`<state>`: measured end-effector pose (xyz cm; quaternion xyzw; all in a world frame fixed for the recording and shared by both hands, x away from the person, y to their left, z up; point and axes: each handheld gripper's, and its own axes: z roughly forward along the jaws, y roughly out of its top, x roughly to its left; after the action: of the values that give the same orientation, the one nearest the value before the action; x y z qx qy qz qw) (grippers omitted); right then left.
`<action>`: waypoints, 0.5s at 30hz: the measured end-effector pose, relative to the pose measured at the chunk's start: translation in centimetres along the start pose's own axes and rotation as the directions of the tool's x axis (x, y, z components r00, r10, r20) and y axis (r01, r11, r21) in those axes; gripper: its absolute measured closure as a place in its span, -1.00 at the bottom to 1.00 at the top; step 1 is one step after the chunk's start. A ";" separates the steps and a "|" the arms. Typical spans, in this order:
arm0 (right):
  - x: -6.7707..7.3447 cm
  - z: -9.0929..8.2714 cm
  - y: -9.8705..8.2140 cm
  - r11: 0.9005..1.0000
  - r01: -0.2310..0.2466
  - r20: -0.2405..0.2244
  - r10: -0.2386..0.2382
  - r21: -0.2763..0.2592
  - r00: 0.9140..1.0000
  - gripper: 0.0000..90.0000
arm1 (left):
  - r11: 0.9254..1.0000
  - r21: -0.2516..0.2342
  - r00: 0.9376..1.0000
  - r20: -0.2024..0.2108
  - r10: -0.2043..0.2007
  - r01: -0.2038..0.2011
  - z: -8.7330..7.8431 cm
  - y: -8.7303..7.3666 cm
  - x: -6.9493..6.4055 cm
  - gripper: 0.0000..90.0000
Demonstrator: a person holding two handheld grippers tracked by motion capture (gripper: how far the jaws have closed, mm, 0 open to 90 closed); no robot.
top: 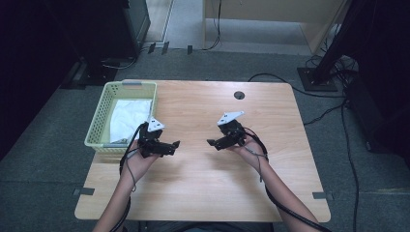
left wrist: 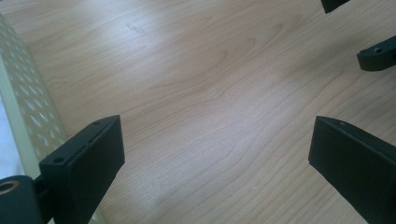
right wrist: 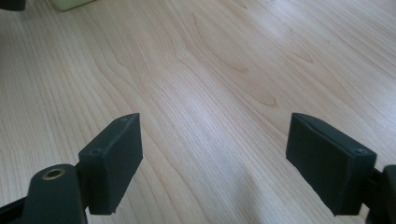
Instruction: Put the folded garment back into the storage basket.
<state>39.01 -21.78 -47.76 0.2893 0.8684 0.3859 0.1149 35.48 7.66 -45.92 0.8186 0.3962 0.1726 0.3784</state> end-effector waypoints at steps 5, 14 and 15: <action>0.0 -0.2 -0.5 1.000 -0.005 0.003 0.005 0.002 1.000 -0.58 | 1.000 -0.007 1.000 -0.004 0.018 -0.019 0.2 -0.1 -0.3 -0.91; 0.1 -0.4 -1.5 0.999 -0.035 0.002 0.035 -0.001 0.999 -0.58 | 1.000 0.003 1.000 0.019 0.013 -0.013 0.6 -0.2 -0.8 -0.91; 0.1 -0.5 -1.6 0.999 -0.034 0.002 0.034 0.000 0.999 -0.58 | 1.000 0.004 1.000 0.019 0.015 -0.015 0.6 -0.2 -0.9 -0.91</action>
<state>38.06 -22.88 -48.65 0.3047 0.8632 0.3874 0.1093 35.22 6.76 -46.46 0.8239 0.3867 0.1671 0.3790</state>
